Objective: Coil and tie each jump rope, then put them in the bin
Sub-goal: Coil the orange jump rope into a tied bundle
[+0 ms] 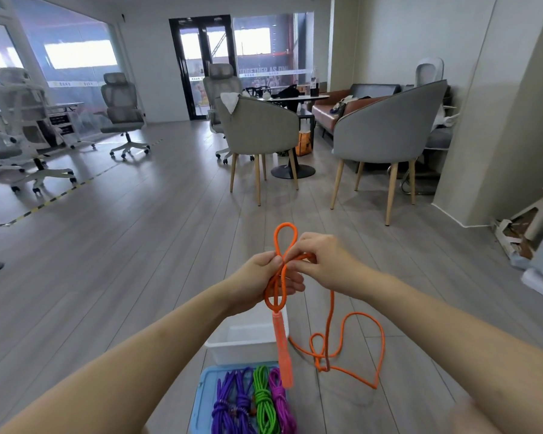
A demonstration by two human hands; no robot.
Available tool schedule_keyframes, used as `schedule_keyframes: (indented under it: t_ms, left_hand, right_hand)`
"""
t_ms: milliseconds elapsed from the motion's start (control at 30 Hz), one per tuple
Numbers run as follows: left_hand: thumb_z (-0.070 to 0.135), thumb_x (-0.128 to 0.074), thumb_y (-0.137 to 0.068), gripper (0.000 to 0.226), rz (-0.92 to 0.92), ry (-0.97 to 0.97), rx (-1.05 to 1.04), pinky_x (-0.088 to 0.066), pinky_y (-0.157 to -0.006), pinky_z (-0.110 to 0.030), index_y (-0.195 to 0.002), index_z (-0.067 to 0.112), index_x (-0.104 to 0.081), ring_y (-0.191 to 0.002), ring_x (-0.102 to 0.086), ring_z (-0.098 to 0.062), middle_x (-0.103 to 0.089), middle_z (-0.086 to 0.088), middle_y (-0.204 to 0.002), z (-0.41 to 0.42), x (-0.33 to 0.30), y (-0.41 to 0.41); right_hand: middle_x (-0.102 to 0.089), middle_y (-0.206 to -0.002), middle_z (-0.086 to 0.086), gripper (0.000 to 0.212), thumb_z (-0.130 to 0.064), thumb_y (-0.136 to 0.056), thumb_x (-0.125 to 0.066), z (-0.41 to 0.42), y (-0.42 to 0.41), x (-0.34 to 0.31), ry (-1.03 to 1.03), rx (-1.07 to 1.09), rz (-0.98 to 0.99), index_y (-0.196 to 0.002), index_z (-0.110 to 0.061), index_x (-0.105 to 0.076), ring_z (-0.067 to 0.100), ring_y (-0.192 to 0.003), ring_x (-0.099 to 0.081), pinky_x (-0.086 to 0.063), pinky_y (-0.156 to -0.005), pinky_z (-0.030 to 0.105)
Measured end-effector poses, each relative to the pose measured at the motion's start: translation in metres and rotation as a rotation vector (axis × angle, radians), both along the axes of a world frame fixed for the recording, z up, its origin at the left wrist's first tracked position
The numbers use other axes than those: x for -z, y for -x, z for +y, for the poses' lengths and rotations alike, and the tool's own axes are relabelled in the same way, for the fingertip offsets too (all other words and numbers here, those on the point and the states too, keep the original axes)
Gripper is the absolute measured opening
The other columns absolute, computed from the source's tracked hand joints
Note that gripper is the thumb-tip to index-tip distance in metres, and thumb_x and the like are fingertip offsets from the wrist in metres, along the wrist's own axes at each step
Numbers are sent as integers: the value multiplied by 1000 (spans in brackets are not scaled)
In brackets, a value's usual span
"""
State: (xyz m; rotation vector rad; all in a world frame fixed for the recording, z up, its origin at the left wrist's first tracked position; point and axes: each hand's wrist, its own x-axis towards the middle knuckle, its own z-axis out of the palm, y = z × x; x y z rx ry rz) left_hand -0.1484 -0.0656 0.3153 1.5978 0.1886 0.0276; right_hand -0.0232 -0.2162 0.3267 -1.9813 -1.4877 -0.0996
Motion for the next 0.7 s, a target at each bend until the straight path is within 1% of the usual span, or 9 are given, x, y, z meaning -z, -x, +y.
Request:
schedule_keyframes:
  t_ms: [133,200,267,333,400,467,567,633,700]
  left_hand:
    - [22,-30,-113,38,14,-8,35,-60,-90,-38,-126,-3,-55,-97,-72,-30,-72,-18,-101,-3,0,2]
    - [23,-31,-113,35,20,-39,66,-59,-88,-36,-120,-1,-55,-91,-71,-26,-69,-14,-96,-2,-1,2]
    - [23,-32,-113,29,39,-66,76,-56,-84,-33,-112,5,-55,-81,-65,-20,-62,-8,-86,1,-2,2]
    - [23,-31,-113,26,51,-67,58,-52,-77,-31,-107,8,-52,-73,-58,-15,-55,-3,-80,2,-2,1]
    - [22,-31,-113,25,44,-58,28,-51,-75,-30,-108,8,-52,-71,-56,-14,-54,-3,-78,2,-2,-1]
    - [21,-32,-113,27,38,-67,13,-53,-77,-31,-111,5,-53,-73,-60,-16,-59,-5,-82,3,-1,-1]
    - [22,-35,-112,30,47,-57,35,-57,-84,-33,-120,2,-56,-85,-68,-22,-71,-14,-98,5,0,2]
    - [23,-36,-112,31,53,-35,63,-58,-87,-35,-124,2,-56,-91,-70,-25,-73,-17,-107,4,1,3]
    - [23,-37,-112,31,46,-31,75,-58,-88,-36,-124,2,-55,-92,-70,-26,-73,-18,-108,3,2,2]
  right_hand:
    - [-62,-89,-15,15,-22,-89,-78,0,1,0,-34,-4,-30,-95,-25,-65,2,-83,-61,-49,-71,16]
    - [-59,-86,-17,15,-24,-89,-78,0,2,0,-31,-1,-79,-94,-24,-64,-1,-79,-58,-46,-67,13]
    - [-57,-85,-18,15,-27,-89,-78,-1,2,0,-14,-2,-111,-94,-24,-64,-2,-76,-56,-45,-65,13]
    - [-58,-85,-17,16,-31,-90,-77,-3,-2,-1,6,1,-91,-97,-26,-65,0,-77,-57,-46,-66,14]
    - [-61,-86,-16,14,-33,-92,-75,-8,-10,-1,9,16,-18,-99,-27,-66,1,-79,-60,-47,-68,14]
    - [-64,-89,-15,10,-32,-94,-73,-14,-19,0,10,42,41,-101,-27,-68,1,-83,-62,-48,-71,13]
    - [-66,-90,-13,8,-30,-95,-72,-17,-20,4,32,57,49,-100,-25,-70,3,-84,-63,-49,-72,15]
    - [-66,-88,-12,9,-30,-94,-72,-15,-17,5,44,47,25,-100,-23,-71,4,-82,-63,-51,-71,17]
    - [-66,-88,-12,10,-30,-94,-73,-12,-14,5,42,44,5,-100,-22,-72,5,-82,-63,-54,-73,21]
